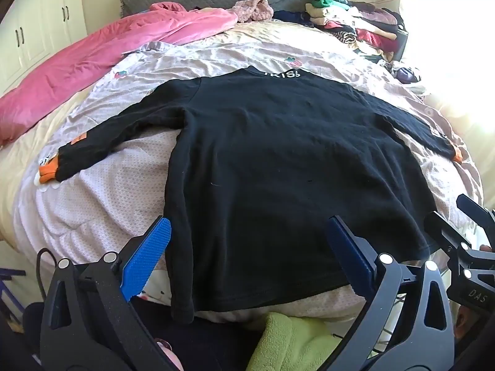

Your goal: Fold small clothes

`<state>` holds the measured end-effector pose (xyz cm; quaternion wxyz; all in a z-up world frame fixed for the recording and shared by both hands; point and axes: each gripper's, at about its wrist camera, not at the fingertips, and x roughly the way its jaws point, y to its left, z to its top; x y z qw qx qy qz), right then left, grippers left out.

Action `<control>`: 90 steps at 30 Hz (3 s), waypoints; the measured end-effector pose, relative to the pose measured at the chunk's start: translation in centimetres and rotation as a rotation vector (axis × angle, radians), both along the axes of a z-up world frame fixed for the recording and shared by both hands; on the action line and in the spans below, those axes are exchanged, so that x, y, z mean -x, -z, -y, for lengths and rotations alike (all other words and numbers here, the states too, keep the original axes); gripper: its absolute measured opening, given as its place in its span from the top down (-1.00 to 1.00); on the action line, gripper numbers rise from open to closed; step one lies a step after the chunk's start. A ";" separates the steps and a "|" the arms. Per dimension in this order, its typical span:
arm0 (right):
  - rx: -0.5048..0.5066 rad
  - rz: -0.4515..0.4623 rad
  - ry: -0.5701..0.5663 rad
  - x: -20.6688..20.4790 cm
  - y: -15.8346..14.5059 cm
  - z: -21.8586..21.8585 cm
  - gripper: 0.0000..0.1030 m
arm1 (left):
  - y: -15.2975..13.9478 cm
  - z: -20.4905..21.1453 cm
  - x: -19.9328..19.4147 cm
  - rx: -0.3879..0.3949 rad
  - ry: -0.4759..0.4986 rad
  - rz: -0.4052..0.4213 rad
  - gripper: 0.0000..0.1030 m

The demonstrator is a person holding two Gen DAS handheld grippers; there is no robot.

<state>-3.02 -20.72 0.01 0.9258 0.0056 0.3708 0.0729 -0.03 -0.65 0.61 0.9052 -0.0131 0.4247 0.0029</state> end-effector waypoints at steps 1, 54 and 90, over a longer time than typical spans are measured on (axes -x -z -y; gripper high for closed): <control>0.000 -0.001 -0.001 0.0 0.0 0.0 -0.92 | 0.0 0.0 0.0 0.001 0.001 0.001 -0.83; -0.004 0.008 -0.009 0.0 0.0 -0.8 -0.92 | -0.5 -0.6 0.2 -0.005 -0.012 0.039 -0.83; -0.027 0.071 0.230 -8.2 -1.1 8.5 -0.92 | -1.3 2.3 -10.1 -0.010 0.029 0.021 -0.83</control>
